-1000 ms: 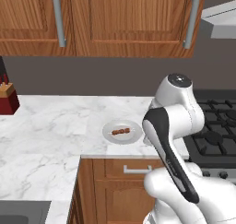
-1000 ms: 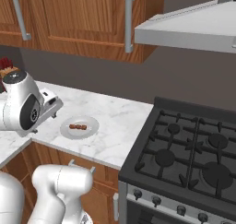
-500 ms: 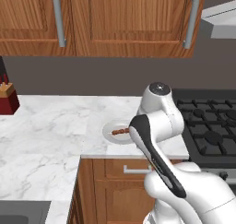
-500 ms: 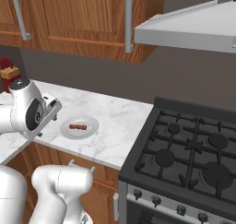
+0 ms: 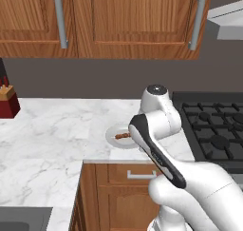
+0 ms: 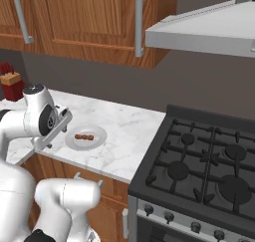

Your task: Place the cold items (onion and peach) from the fridge in one tupperware on the dining counter. Place the warm items (hot dog and kebab skewer) in the stove area in another tupperware.

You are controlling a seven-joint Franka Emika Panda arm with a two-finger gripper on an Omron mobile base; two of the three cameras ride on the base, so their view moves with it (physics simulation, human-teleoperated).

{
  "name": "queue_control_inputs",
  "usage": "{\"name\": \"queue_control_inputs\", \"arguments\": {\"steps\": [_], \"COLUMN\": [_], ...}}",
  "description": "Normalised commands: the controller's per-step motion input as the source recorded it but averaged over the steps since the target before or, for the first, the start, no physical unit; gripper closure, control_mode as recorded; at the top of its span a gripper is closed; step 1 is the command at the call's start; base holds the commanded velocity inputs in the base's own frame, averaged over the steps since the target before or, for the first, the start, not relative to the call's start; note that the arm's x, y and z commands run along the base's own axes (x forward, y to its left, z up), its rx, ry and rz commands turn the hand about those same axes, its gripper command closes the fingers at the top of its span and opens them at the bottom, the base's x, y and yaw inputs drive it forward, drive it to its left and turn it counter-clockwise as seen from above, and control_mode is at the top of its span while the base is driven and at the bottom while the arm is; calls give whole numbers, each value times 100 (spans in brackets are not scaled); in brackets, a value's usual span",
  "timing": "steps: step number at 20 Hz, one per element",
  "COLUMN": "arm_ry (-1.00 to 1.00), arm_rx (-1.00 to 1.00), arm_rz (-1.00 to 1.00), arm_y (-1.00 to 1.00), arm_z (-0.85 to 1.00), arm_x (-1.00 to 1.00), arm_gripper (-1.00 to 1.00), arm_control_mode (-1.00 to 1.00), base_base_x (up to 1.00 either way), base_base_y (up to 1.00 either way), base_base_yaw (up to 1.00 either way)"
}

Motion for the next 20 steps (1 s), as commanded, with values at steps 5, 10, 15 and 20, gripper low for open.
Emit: {"name": "queue_control_inputs", "arguments": {"steps": [5,10,15,20], "arm_ry": [4,0,0,0], "arm_rx": [0,0,0,-1], "arm_rz": [1,3,5,4], "arm_y": [-1,0,0,0], "arm_z": [-6,-24,-38,-47], "arm_x": [78,65,55,45], "arm_gripper": [-100,-100,-100,-100], "arm_control_mode": [-100,-100,-100,-100], "base_base_x": [0,0,0,0], "base_base_y": [0,0,0,0], "base_base_yaw": [0,0,0,0]}}
